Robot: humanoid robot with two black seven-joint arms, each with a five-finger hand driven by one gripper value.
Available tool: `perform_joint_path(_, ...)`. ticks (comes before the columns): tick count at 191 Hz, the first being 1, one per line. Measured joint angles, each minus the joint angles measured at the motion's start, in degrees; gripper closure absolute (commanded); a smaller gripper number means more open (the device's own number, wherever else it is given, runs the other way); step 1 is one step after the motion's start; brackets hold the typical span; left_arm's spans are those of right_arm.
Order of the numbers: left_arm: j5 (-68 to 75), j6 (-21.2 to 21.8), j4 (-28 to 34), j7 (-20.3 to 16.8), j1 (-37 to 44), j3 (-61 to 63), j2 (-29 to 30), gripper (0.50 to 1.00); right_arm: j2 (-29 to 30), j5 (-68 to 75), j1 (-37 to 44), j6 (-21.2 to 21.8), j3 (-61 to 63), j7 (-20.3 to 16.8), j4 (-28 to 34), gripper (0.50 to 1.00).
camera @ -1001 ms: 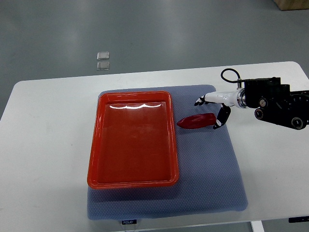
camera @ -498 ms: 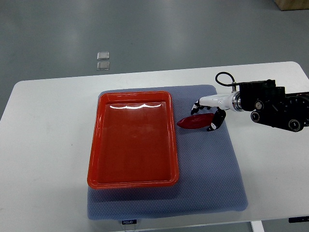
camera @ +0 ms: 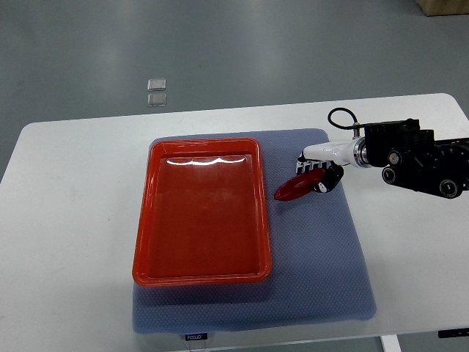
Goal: Place red pepper on red tray
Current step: 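Lift the pepper and carry it over the red tray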
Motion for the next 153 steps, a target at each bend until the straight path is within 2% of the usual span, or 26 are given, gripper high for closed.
perform_joint_path(91,0.0,0.0,0.0,0.0,0.0,0.1,0.0,0.5,-0.1,0.7,5.9,-0.3,1.0,0.2,-0.5,0.955)
perform_joint_path(153,0.0,0.0,0.0,0.0,0.0,0.0,0.0,0.5,6.8,1.4,6.1,-0.2,5.9,1.3,-1.2,0.936)
